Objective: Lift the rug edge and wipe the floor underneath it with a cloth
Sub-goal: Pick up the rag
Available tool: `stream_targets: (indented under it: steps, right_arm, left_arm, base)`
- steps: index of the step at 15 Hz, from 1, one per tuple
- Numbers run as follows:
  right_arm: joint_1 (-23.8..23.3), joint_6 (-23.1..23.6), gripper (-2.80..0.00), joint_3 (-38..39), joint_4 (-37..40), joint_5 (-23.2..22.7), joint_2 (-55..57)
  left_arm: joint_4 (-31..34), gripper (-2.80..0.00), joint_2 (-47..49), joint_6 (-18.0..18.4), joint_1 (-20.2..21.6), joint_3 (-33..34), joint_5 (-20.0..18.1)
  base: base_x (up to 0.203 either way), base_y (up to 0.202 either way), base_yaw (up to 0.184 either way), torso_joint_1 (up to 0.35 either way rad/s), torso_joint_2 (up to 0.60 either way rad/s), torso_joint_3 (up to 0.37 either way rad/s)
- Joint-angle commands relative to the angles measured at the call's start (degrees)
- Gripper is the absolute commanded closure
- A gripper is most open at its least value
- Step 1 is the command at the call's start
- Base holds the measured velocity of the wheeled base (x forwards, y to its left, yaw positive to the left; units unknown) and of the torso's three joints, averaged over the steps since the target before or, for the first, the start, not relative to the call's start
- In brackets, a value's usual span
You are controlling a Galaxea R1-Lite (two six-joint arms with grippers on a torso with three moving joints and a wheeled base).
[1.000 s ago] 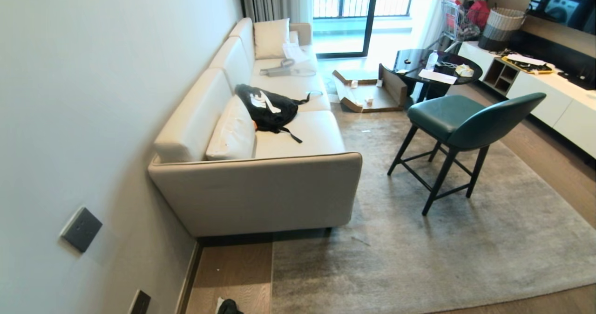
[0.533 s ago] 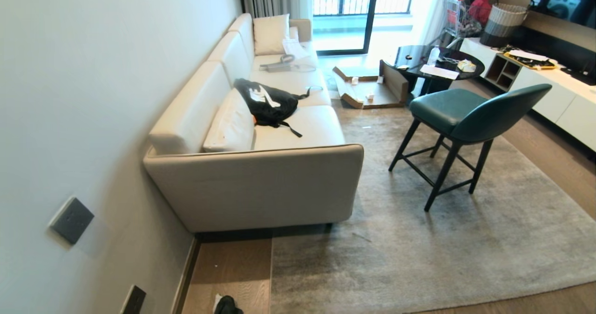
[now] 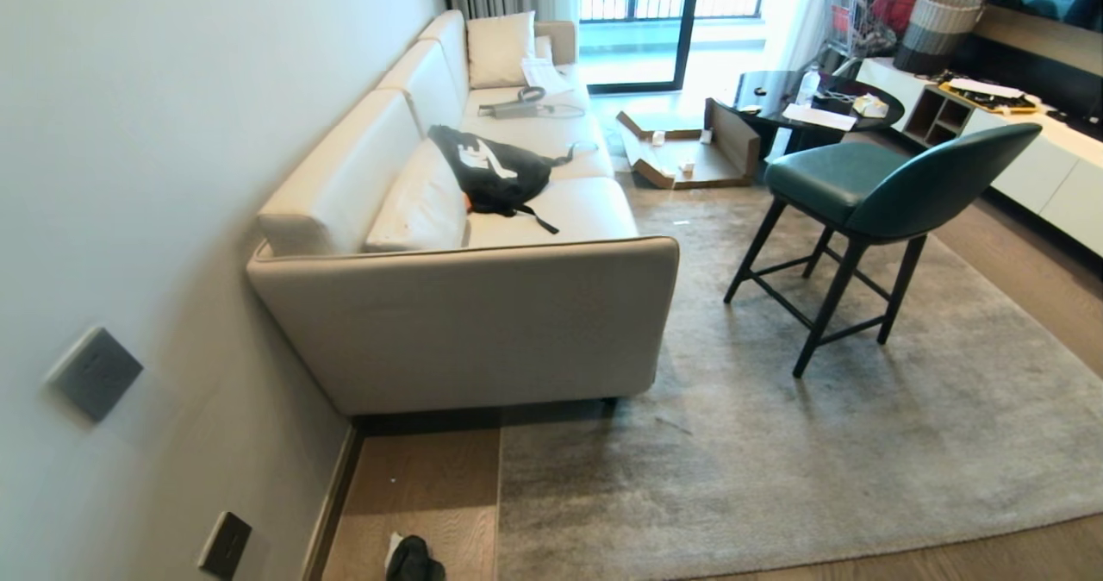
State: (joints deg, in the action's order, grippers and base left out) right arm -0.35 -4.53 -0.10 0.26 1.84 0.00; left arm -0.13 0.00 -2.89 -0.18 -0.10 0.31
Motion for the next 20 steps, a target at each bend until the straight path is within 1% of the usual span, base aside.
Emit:
stream_targets:
  steps: [1,9,17,18,20]
  right_arm:
    - [0.0,-0.04,0.0,0.01,0.0,0.0,0.0]
    - [0.0,-0.04,0.0,0.01,0.0,0.0,0.09]
    - [0.0,-0.12,0.0,0.01,0.0,0.0,0.04]
    - [0.0,-0.12,0.0,0.01,0.0,0.0,0.09]
    - [0.0,-0.95,0.0,0.01,0.0,0.66,0.09]
  left_arm:
    - [-0.05,0.0,0.0,-0.02,0.01,0.01,0.03]
    - [-0.05,0.0,0.0,-0.05,0.01,0.01,0.0]
    - [-0.05,0.0,0.0,-0.05,0.01,0.01,0.03]
    - [-0.05,0.0,0.0,-0.01,0.01,0.01,0.01]
    - [-0.05,0.0,0.0,-0.01,0.01,0.01,0.04]
  base:
    - [0.0,0.0,0.0,-0.15,0.51,0.361]
    - [0.0,0.0,0.0,-0.107,0.49,0.378]
    - [0.0,0.0,0.0,-0.013,0.44,0.426]
    - [0.0,0.0,0.0,0.004,0.24,0.278]
    - [0.0,0.0,0.0,0.0,0.0,0.0]
